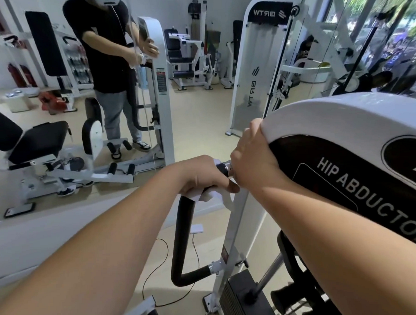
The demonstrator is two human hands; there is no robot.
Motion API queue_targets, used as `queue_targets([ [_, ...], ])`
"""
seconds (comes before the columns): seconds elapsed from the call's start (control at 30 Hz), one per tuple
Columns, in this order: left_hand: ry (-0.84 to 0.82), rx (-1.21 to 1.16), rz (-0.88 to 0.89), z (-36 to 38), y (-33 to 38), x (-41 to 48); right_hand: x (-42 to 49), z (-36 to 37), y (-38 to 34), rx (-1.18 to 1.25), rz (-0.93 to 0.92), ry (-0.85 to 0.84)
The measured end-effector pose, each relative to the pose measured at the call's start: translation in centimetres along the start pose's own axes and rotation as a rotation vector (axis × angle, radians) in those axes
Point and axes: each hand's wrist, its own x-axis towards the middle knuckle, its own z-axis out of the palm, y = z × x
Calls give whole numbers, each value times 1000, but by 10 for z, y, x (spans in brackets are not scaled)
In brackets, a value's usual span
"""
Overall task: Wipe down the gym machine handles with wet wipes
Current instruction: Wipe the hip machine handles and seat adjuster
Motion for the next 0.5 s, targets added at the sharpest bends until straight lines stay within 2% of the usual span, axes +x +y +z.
queue_targets([
  [0.07, 3, 1, -13, -1, 0, 2, 0, -1, 0, 8, -4, 0],
  [0.1, 102, 49, 1, 4, 0, 4, 0, -1, 1, 22, -10, -3],
  [0.13, 262, 163, 30, 13, -4, 7, 0, -2, 2, 33, -15, -4],
  [0.2, 676, 579, 100, 40, -23, 11, 0, -1, 2, 32, -14, 8],
  [0.27, 853, 899, 91, 67, -41, 8, 0, -1, 2, 28, -3, 30],
  [0.33, 828, 910, 111, 81, -48, 3, -2, 0, 2, 17, 4, 24],
  [0.5, 569, 926, 78, 84, -47, -35, -3, -1, 2, 7, 2, 30],
])
